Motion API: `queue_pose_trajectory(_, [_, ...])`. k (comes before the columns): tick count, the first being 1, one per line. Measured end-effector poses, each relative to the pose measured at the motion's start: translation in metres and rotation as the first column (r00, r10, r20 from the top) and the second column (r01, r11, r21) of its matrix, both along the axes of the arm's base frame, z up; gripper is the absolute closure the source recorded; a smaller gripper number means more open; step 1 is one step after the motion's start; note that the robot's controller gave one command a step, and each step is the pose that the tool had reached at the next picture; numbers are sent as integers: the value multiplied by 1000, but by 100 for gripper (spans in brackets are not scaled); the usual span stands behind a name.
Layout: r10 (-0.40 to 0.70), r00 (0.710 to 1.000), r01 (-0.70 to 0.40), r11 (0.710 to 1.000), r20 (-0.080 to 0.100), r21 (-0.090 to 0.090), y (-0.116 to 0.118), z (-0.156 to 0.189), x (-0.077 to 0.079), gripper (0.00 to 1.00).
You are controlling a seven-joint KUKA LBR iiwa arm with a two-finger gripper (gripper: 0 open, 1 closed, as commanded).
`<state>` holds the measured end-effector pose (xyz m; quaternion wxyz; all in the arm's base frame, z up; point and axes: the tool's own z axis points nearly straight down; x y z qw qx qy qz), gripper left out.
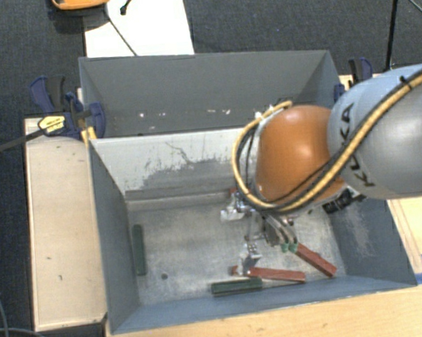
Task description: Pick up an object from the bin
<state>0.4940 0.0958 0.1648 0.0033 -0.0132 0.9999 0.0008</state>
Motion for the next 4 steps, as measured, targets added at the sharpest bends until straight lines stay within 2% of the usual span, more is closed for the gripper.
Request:
queue_pose_trajectory(1, [-13,1000,13,1000,-8,-2,-55,-5,-15,0])
queue_pose_trajectory(2, [176,984,-176,984,-2,-1,-54,-5,-5,0])
queue_pose_trajectory(3, [-19,1000,19,1000,0,-1,-53,-74,-11,0])
queue_pose_trajectory(4, [138,990,-138,990,0,1,-55,-85,-11,100])
